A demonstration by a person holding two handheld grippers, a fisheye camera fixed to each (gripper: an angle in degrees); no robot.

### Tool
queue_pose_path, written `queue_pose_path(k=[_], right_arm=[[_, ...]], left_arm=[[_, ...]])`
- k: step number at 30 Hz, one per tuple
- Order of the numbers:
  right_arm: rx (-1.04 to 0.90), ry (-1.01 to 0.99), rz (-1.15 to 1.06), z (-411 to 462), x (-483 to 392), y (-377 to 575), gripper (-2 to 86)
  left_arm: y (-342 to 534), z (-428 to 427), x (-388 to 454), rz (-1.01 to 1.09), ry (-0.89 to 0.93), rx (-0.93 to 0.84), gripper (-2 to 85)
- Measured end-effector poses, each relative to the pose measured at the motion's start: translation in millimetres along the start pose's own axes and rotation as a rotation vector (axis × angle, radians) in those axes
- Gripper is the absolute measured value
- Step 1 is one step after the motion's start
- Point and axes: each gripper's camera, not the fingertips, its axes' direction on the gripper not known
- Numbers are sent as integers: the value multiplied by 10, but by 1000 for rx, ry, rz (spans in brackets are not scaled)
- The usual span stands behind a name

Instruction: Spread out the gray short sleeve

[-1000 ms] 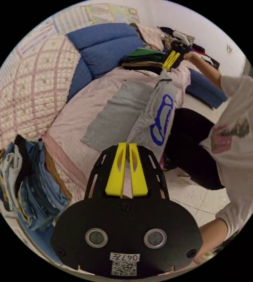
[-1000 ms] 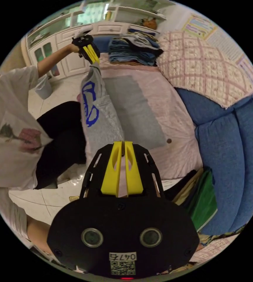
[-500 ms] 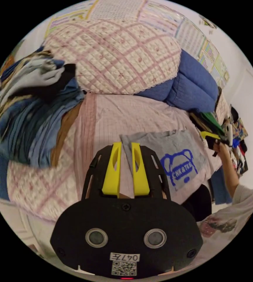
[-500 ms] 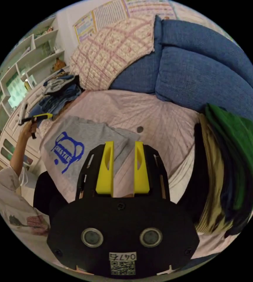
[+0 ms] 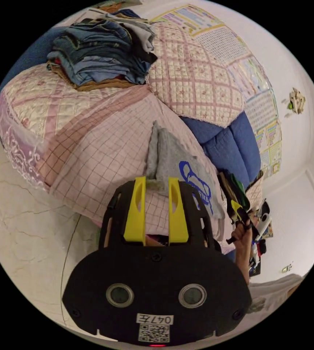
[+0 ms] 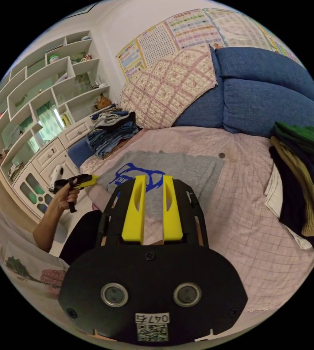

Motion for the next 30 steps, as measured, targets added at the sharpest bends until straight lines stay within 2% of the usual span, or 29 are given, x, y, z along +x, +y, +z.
queue_pose_path(k=[4,8,13,18,20,23,26,30], right_arm=[[-1,12,37,-41,-8,374,21],[4,22,73,-92,0,759,15],[19,30,99,-115,1,1097,14],[46,51,130,-110,-2,1365,13],[56,59,155,-95,6,1502,13],[50,78,176,-58,5,1681,14],[17,94,189,13,9,1853,17],[-18,89,212,134,24,2045,32]], left_arm=[[388,12,-221,-41,76,63,26],[624,45,-130,18,-1,100,9],[645,225,168,128,15,126,1],[603,1139,1575,494,60,-12,-2],[984,1839,2412,711,68,-119,-1],[1738,2813,3082,912,82,-284,4],[2405,3583,3144,960,76,-388,20],[2851,3701,2788,943,165,-415,77]])
